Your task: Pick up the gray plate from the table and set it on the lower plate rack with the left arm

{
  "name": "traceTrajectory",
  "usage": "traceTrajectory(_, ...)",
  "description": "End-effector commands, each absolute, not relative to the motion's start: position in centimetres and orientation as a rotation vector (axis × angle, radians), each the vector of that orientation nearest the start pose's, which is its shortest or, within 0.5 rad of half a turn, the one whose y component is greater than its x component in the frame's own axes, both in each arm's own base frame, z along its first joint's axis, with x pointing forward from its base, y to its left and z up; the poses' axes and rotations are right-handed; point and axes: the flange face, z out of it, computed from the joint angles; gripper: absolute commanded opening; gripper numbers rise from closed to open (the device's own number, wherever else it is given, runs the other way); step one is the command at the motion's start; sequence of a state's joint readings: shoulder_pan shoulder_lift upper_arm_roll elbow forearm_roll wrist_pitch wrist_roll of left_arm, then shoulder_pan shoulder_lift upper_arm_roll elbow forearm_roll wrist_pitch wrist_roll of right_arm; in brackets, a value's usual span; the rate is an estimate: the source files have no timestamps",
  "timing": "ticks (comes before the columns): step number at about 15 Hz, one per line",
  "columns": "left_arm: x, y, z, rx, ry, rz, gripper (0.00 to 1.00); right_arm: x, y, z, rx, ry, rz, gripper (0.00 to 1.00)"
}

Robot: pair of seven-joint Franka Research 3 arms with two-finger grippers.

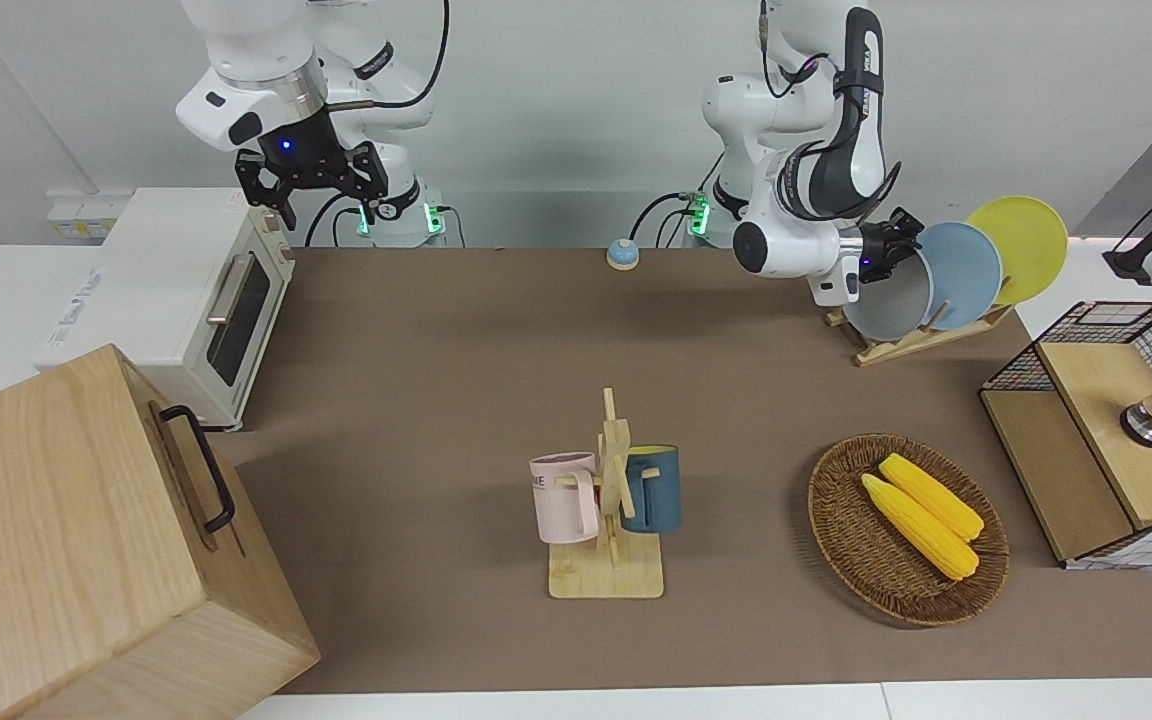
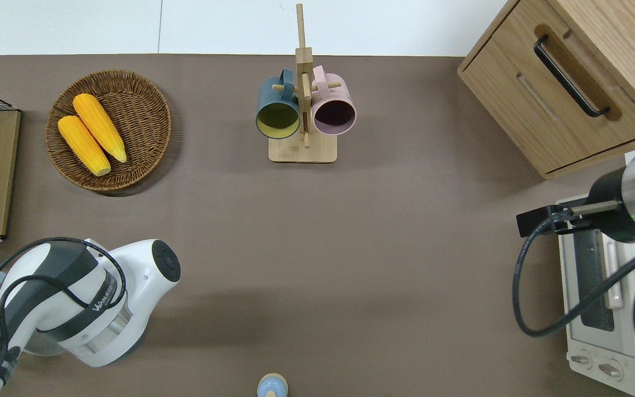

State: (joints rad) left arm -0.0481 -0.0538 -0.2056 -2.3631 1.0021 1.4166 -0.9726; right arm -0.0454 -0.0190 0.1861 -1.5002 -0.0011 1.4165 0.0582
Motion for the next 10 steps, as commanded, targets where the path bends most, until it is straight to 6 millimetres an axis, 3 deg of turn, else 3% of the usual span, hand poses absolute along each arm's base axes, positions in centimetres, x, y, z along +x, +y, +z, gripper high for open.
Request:
traceTrajectory(1,42.5,-0.9,35.5,-1.803,-0.331,0.080,0.40,52.5,7.5,65.7,-3.139,-0.124,0.112,0.987)
traceTrajectory(4,42.7,-0.9,35.4,-1.805,-0.321,0.088,1.00,52.5,7.5,65.7,-3.139,-0.124,0.112,0.987)
traceTrajectory(7,43.0,-1.0,35.9,-1.813,-0.324,0.083,1.00,52.5,7.5,65.7,-3.139,-0.124,0.112,0.987)
traceTrajectory(10,44.5,-1.7,38.1,-1.861,-0.333,0.080,1.00,52.5,7.5,65.7,-3.139,-0.124,0.112,0.990)
